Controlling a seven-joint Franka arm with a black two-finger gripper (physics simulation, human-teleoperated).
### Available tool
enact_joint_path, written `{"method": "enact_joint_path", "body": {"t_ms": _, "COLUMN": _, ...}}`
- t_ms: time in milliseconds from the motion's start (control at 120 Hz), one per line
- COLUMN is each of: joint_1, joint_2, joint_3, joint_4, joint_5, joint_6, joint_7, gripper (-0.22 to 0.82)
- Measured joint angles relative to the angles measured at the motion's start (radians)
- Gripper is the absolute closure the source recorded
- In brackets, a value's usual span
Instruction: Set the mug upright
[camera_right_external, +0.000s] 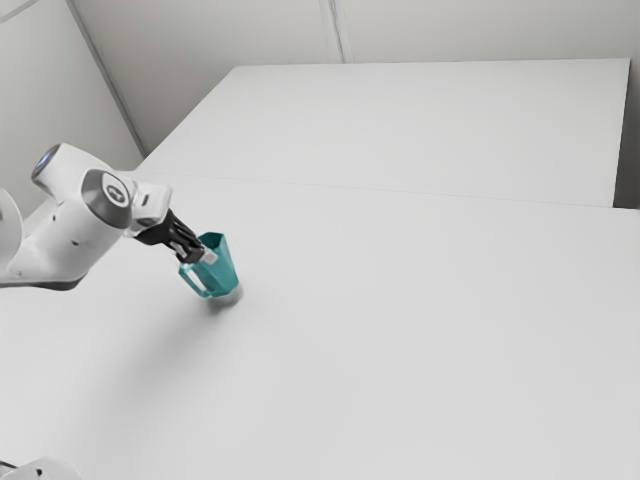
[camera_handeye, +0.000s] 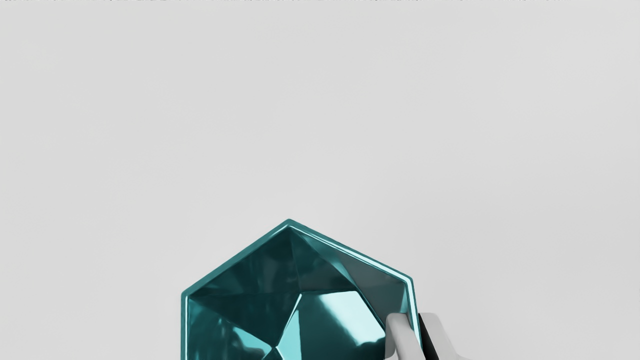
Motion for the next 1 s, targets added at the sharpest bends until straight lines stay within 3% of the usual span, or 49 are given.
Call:
{"method": "enact_joint_path", "body": {"t_ms": 750, "joint_1": -0.003, "joint_2": 0.022, "joint_3": -0.042, "joint_4": -0.051, "joint_5": -0.023, "joint_6": 0.077, "joint_7": 0.016, "gripper": 0.78}}
{"method": "enact_joint_path", "body": {"t_ms": 833, "joint_1": -0.003, "joint_2": 0.022, "joint_3": -0.043, "joint_4": -0.053, "joint_5": -0.024, "joint_6": 0.082, "joint_7": 0.016, "gripper": 0.7}}
{"method": "enact_joint_path", "body": {"t_ms": 1000, "joint_1": -0.004, "joint_2": 0.021, "joint_3": -0.067, "joint_4": -0.054, "joint_5": -0.032, "joint_6": 0.094, "joint_7": 0.016, "gripper": 0.38}}
